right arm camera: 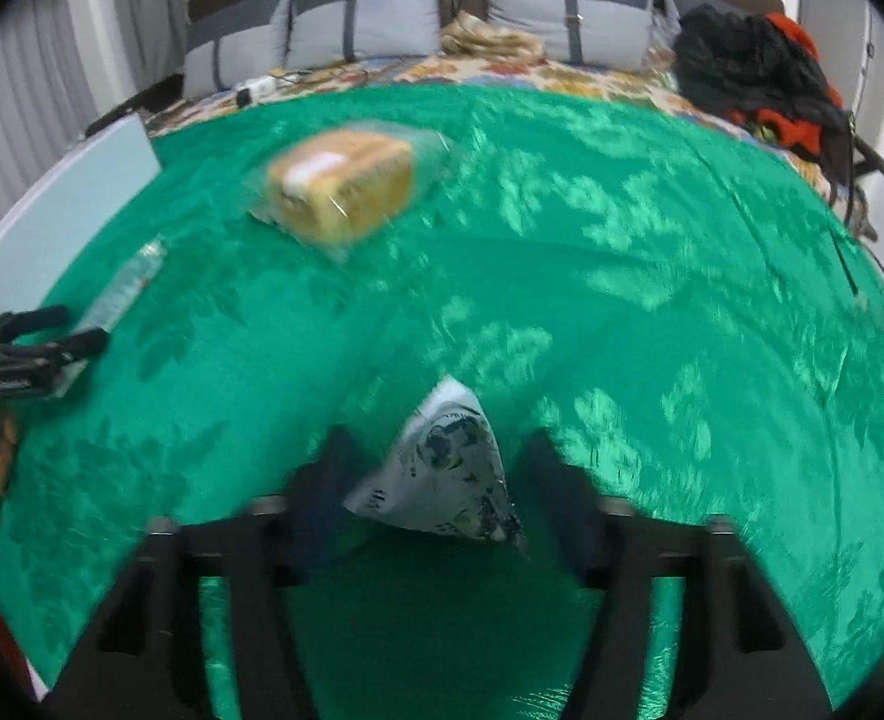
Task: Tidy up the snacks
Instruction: 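Move the left tool over the clear tube snack while right approaches the white triangular pack, then close the left tool on the clear tube while right closes on the triangular pack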
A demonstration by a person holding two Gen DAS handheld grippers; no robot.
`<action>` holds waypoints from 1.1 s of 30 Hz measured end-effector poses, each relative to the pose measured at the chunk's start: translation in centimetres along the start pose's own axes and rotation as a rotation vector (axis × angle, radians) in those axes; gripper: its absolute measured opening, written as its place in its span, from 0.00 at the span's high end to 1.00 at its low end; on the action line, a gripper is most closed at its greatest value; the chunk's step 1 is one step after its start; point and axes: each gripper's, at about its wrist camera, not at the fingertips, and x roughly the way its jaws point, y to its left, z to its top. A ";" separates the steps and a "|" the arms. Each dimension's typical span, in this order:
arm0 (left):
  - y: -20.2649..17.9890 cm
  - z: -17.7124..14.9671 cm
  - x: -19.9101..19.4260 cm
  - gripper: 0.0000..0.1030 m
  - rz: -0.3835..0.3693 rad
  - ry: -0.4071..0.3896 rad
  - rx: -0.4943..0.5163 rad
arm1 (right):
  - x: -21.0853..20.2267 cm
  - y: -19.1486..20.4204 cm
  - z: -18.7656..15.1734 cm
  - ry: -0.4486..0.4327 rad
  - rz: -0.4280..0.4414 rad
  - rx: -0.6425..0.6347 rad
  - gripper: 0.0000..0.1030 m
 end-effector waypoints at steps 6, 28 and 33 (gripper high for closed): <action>0.0 0.0 0.0 0.00 0.000 0.000 0.000 | 0.4 0.4 -0.5 -0.012 -0.046 -0.022 0.21; 0.0 0.0 0.0 0.00 0.000 0.000 0.001 | 0.5 0.2 -0.5 -0.010 -0.052 -0.014 0.19; 0.0 0.0 0.0 0.00 -0.001 -0.001 0.001 | 0.5 0.2 -0.5 -0.010 -0.052 -0.014 0.19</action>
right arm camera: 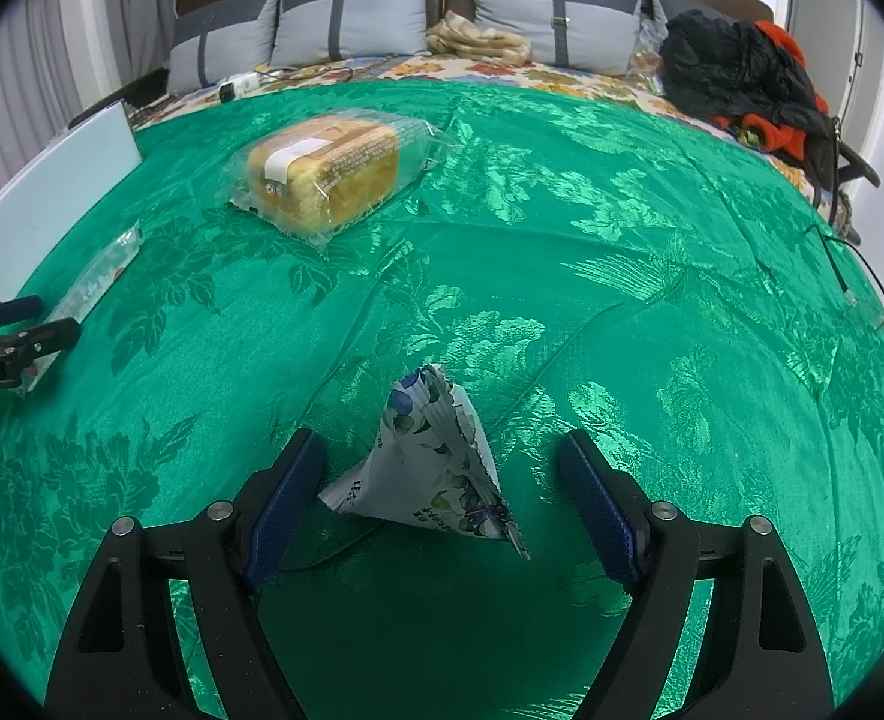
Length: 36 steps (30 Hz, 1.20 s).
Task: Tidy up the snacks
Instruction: 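Close the left tool on the clear tube while right closes on the triangular pack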
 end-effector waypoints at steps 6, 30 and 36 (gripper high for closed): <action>0.0 0.0 0.0 0.00 0.000 0.000 0.000 | 0.0 0.0 0.0 0.000 0.000 0.000 0.19; -3.6 0.9 -0.9 0.48 -0.056 0.100 0.094 | -0.8 -2.5 0.7 0.031 0.178 0.119 0.19; -4.6 0.8 -1.7 0.83 -0.101 0.093 0.086 | -2.3 -5.4 2.9 0.083 0.227 0.244 0.18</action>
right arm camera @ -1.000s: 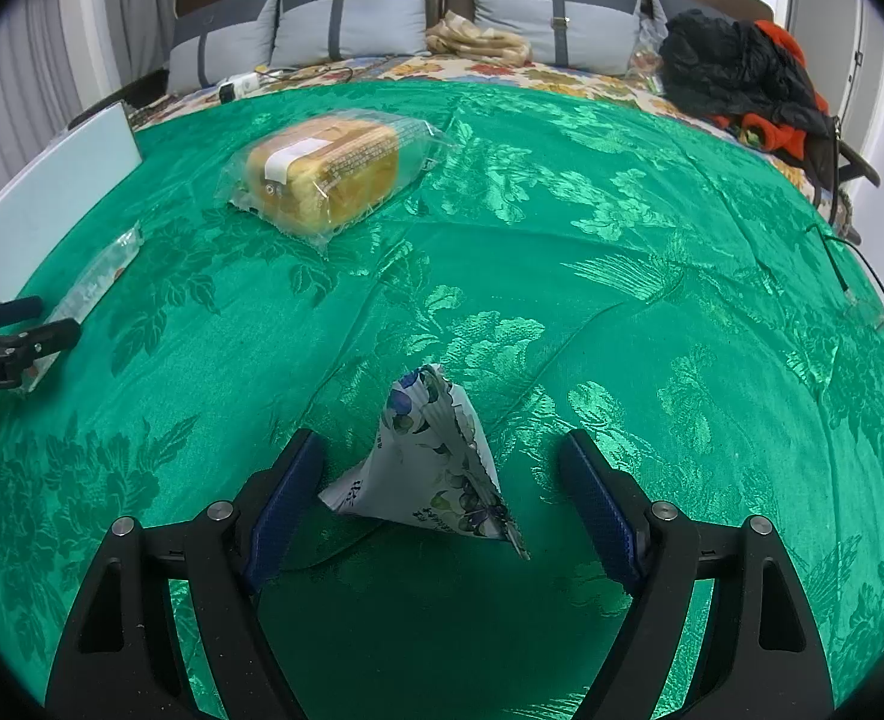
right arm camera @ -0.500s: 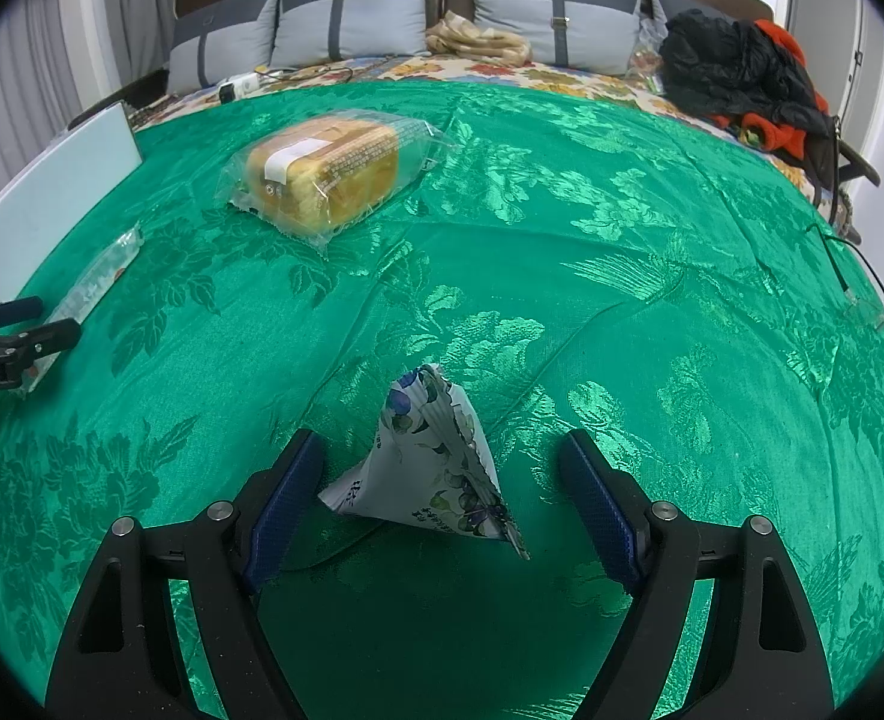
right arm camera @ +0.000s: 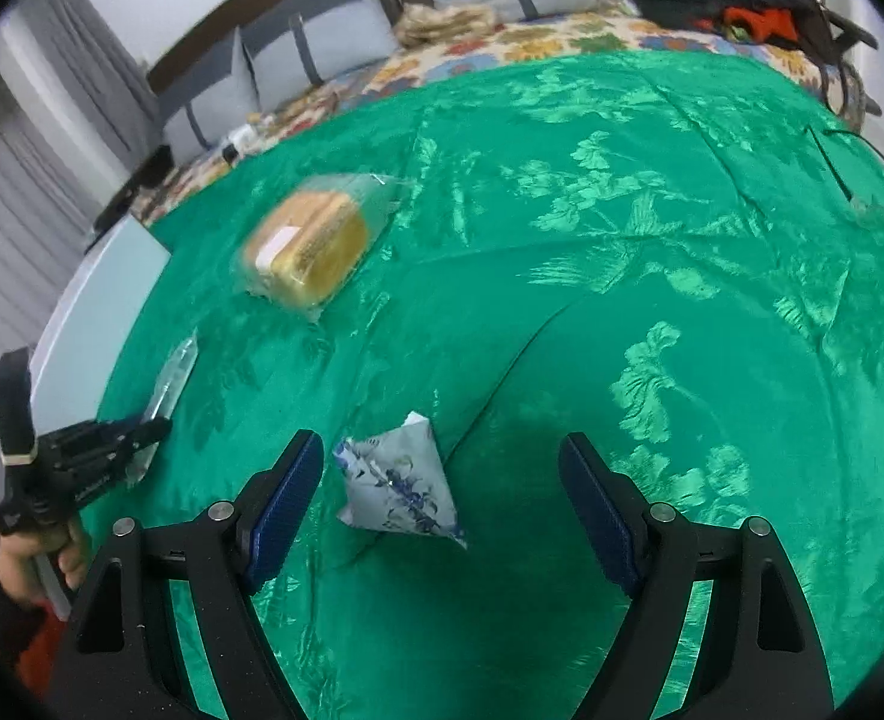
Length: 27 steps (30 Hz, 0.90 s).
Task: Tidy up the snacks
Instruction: 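Close the left tool on the clear tube while right closes on the triangular pack, then carry both packs over the white box and open both tools to drop them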
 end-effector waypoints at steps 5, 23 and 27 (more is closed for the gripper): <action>1.4 -1.9 -1.9 0.83 -0.070 -0.010 -0.098 | 3.3 4.8 -0.1 0.123 -0.096 -0.234 0.22; 14.8 -6.7 -20.2 0.83 -0.078 -0.289 -0.393 | -4.7 26.5 4.2 -0.062 0.280 -0.342 0.66; 22.2 -9.0 -22.5 0.83 0.066 -0.296 -0.489 | -3.9 37.7 3.9 -0.021 0.463 -0.452 0.66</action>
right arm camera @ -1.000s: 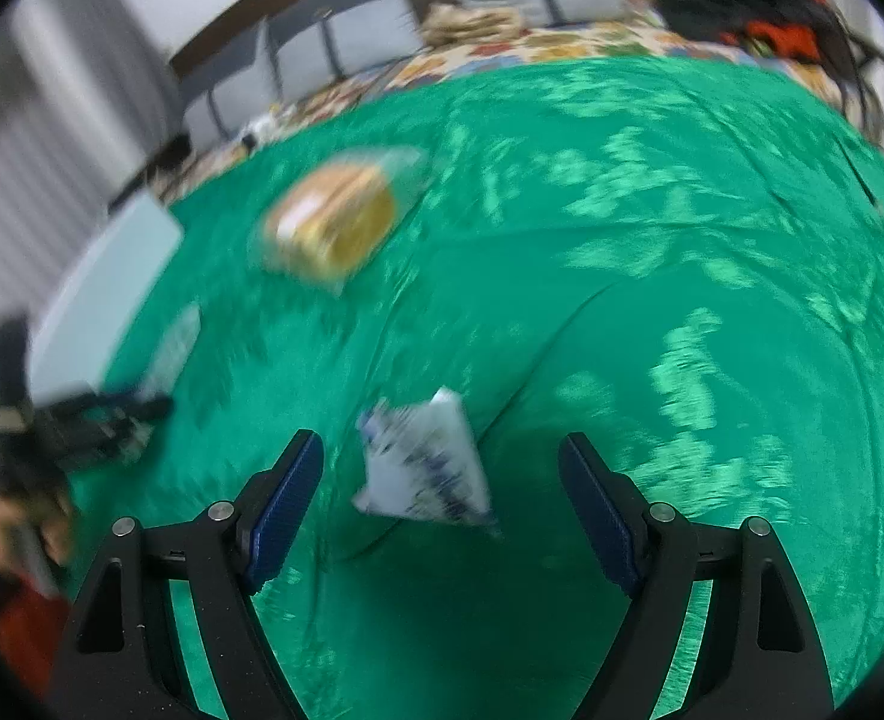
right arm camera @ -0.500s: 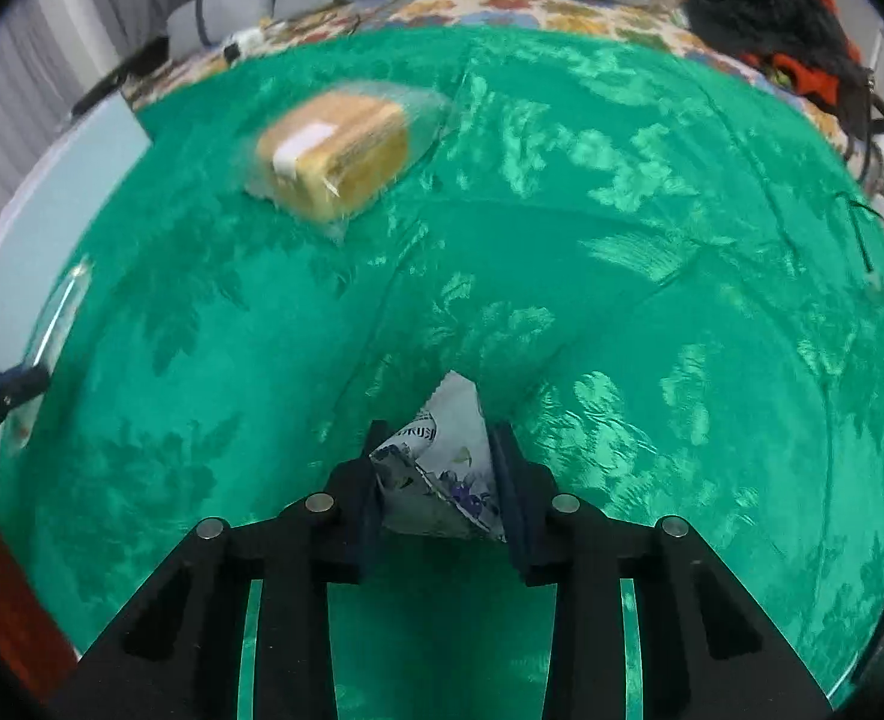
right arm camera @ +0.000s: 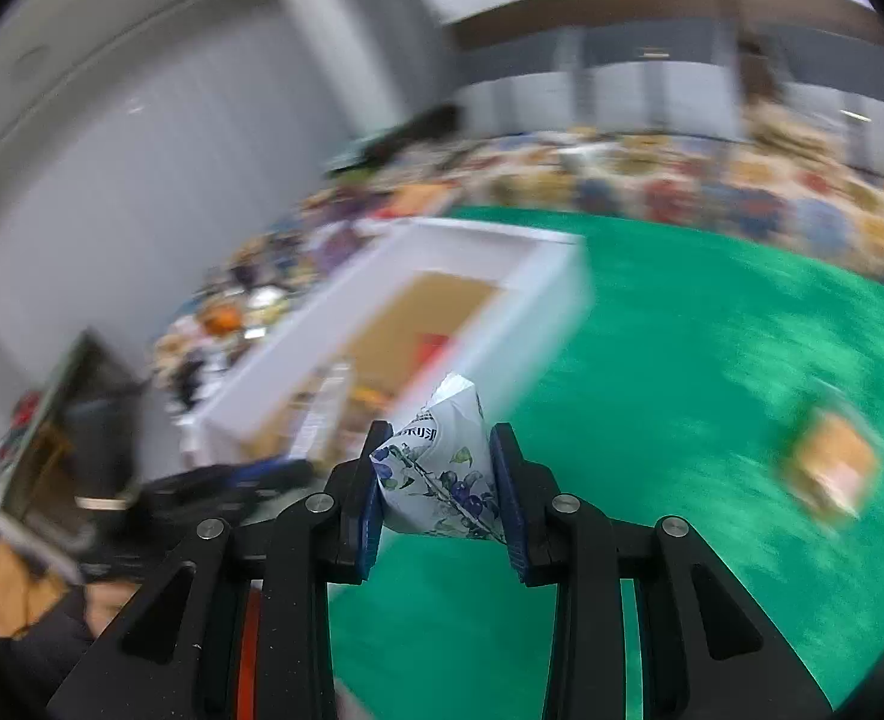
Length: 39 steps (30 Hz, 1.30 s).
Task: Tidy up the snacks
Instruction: 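Carry both packs over the white box and open both tools to drop them, then bring both tools back over the bread loaf and green sausage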
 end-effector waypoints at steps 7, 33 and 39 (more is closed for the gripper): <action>8.5 -0.2 -1.0 0.33 0.235 0.004 -0.057 | 10.6 8.6 0.5 0.151 0.185 0.015 0.30; -17.6 -7.2 8.3 0.02 -0.146 0.068 0.220 | -10.4 -27.0 -24.7 -0.004 -0.868 0.385 0.27; -21.0 -9.5 15.1 0.02 -0.024 0.158 0.275 | -10.8 -27.5 -25.2 -0.017 -0.862 0.391 0.21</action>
